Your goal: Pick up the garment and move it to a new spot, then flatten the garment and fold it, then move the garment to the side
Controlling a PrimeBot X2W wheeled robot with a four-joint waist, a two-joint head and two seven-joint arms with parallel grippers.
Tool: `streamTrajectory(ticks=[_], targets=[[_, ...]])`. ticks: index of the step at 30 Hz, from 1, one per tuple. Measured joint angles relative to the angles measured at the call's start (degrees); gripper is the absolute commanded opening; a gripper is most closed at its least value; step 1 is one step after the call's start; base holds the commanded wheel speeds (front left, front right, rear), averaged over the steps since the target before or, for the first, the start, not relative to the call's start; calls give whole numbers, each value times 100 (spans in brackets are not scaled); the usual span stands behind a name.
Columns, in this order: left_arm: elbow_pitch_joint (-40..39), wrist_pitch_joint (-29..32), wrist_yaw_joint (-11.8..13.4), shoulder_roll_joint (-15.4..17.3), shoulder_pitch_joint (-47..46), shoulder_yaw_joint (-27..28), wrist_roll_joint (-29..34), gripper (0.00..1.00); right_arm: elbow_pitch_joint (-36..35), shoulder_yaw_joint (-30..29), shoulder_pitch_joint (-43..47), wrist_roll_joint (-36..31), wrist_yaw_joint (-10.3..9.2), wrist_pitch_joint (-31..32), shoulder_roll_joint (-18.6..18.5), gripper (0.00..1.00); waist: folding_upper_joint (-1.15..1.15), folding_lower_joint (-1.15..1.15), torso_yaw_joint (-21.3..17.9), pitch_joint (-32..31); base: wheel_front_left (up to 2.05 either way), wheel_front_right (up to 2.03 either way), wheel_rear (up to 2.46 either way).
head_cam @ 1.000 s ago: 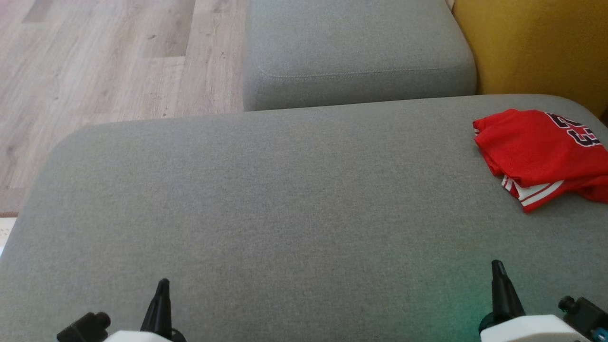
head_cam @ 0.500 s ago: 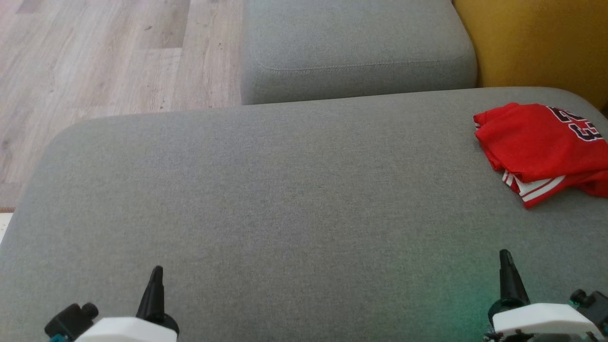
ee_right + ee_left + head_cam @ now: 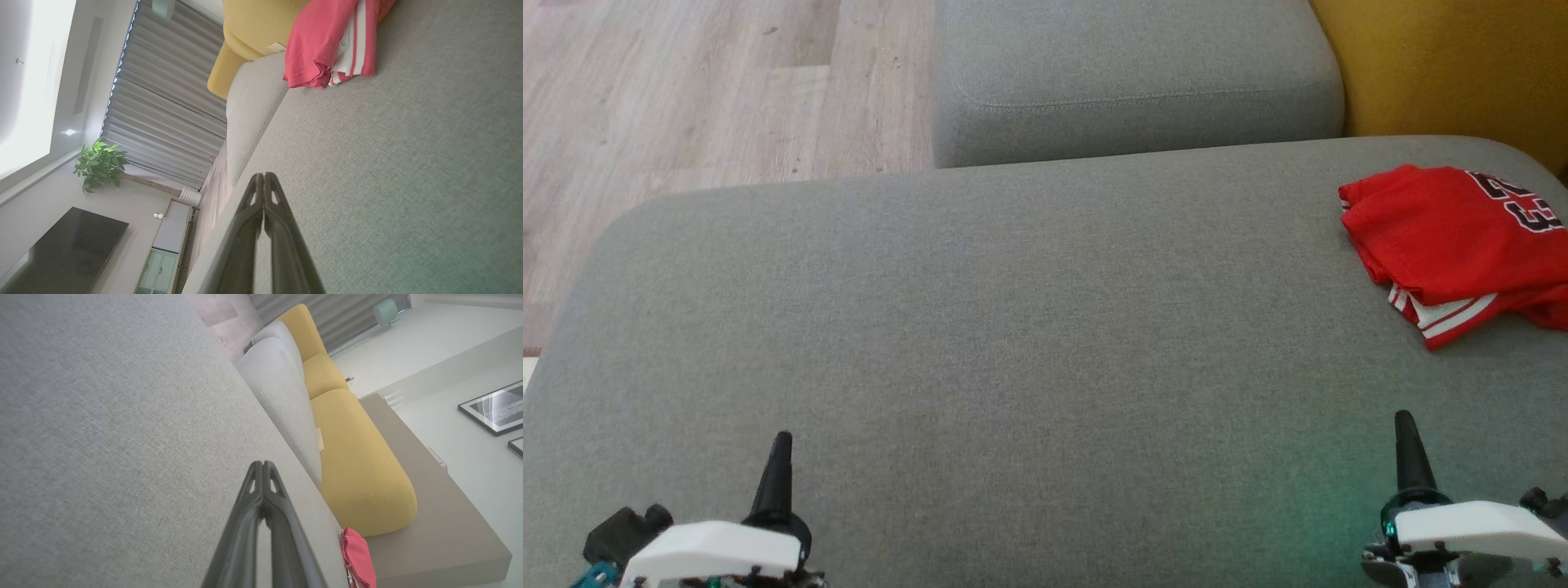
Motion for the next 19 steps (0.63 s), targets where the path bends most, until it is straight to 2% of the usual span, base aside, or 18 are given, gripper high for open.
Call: streamTrajectory(ticks=[19], targets=[[110,304,-149,-1,-326,223,-1227,0,-26,-200,-263,1177,0,304,-1,0,0,0,-28,156,0,0,0]])
